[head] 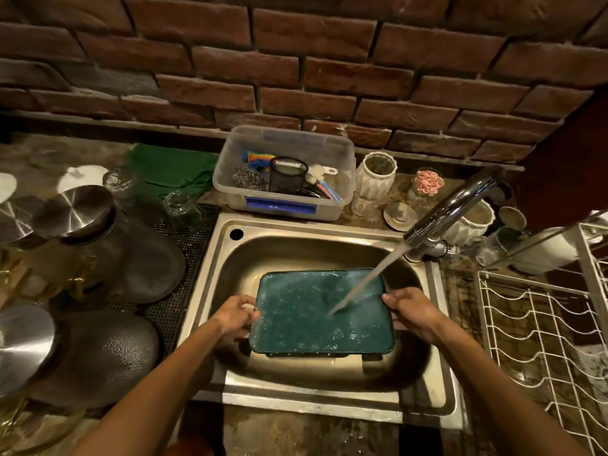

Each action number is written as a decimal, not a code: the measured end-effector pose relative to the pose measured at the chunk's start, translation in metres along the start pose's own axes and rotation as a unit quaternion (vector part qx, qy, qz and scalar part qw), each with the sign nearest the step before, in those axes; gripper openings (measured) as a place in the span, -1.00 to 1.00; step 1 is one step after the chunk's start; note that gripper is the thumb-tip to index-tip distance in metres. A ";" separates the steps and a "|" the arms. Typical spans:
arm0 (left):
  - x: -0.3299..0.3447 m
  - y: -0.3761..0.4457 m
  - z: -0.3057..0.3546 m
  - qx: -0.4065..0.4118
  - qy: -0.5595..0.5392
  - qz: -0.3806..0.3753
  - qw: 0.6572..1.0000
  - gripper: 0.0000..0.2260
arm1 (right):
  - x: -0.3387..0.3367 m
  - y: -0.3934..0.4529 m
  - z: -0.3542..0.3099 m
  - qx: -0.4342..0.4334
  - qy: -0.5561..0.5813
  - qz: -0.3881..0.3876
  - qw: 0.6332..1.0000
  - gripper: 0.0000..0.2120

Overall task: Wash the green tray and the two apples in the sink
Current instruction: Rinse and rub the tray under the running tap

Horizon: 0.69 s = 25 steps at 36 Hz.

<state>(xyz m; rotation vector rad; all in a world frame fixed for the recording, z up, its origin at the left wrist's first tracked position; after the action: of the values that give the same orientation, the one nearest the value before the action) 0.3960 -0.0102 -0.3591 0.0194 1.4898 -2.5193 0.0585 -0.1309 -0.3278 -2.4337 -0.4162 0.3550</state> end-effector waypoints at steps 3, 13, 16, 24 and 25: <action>-0.006 -0.002 0.003 -0.006 0.029 -0.014 0.999 -0.84 | 0.002 0.002 0.006 0.019 0.007 -0.004 1.000 -0.79; -0.028 -0.005 0.031 0.039 0.048 0.016 0.998 -0.84 | 0.031 0.007 0.039 0.079 0.001 0.002 0.997 -0.80; -0.028 -0.006 0.041 0.066 0.035 0.007 0.997 -0.85 | 0.038 0.007 0.042 0.058 -0.003 0.025 0.998 -0.78; -0.032 0.000 0.043 0.097 0.005 0.013 0.995 -0.80 | 0.032 0.007 0.027 -0.027 0.039 0.062 0.997 -0.80; -0.030 0.002 0.040 0.093 -0.005 0.016 0.996 -0.80 | 0.029 0.006 0.021 -0.037 0.031 0.068 0.997 -0.80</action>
<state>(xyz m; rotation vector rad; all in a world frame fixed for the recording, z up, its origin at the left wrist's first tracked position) 0.4299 -0.0405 -0.3376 0.0593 1.2369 -2.6187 0.0787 -0.1126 -0.3521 -2.5450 -0.2424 0.3260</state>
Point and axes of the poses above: each hand's wrist, its own y-axis towards the middle knuckle, its own x-axis out of the palm, z = x × y, the point moved 3 cm from there along y, towards the middle knuckle, and after that the axes turned 9 degrees about -x, right-handed, at the moved point
